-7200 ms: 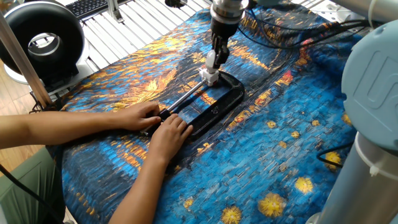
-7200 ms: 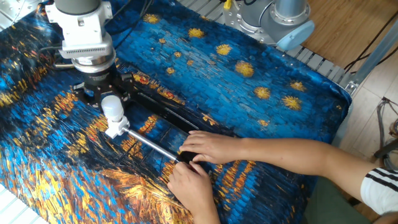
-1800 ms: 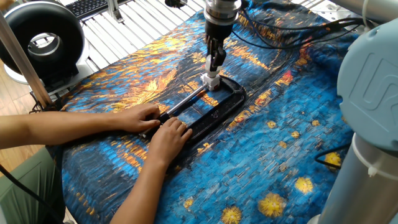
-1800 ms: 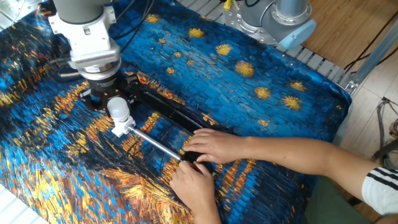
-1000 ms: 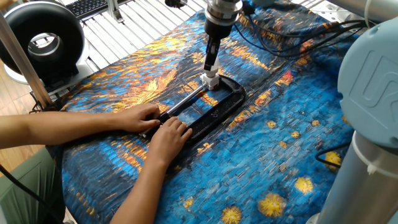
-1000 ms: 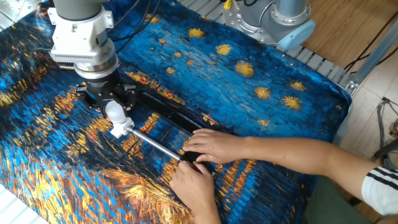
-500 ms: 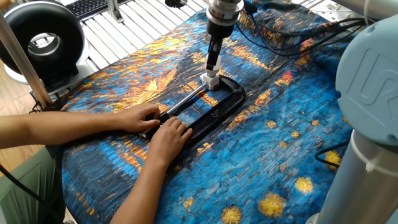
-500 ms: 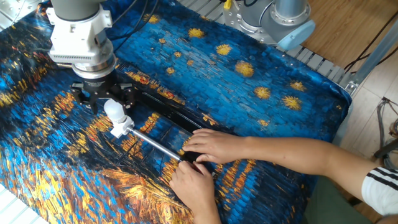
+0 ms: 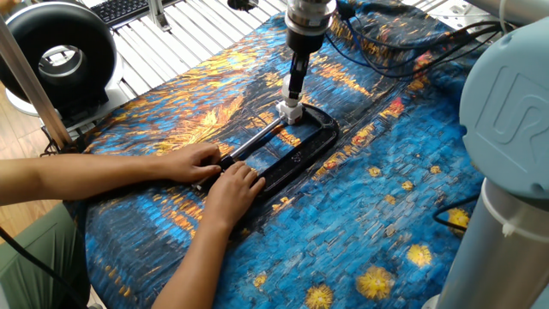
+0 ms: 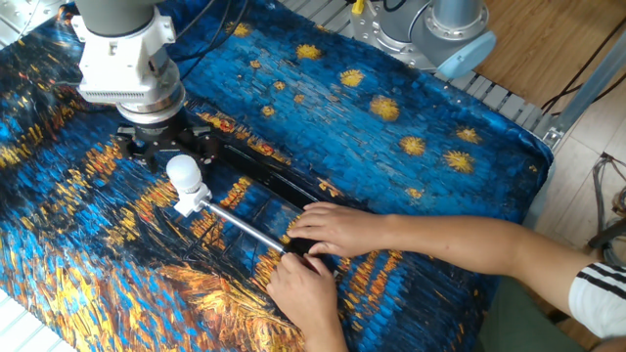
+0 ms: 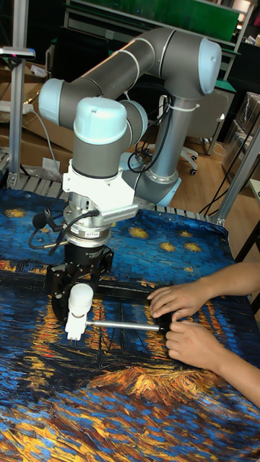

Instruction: Install the light bulb by rotating it

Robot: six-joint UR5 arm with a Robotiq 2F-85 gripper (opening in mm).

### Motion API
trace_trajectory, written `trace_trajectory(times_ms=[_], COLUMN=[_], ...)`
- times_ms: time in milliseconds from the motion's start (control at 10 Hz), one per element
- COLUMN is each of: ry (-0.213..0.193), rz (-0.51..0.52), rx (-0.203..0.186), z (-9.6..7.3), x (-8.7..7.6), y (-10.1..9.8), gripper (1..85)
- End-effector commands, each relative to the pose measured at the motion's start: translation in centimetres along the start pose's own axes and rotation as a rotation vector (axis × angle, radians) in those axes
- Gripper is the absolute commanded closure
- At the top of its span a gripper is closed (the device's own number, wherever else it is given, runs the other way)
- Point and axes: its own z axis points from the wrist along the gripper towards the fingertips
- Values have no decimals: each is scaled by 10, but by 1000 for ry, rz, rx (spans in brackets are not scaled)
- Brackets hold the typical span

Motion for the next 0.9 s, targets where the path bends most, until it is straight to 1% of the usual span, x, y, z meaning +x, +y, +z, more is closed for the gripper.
trace_trajectory(times_ms=[0,100,200,300,400,600,800], ry=[2,9,34,46,52,28,24], rz=[-110,-200,-311,-386,-457,-538,-612], rx=[-56,-38,2,22,59,64,75], z=[-5,-5,-6,-6,-6,-6,-7], x=[0,2,6,7,5,-5,-9], y=[16,11,1,-2,-10,-7,-3], gripper=[93,87,80,77,77,87,97])
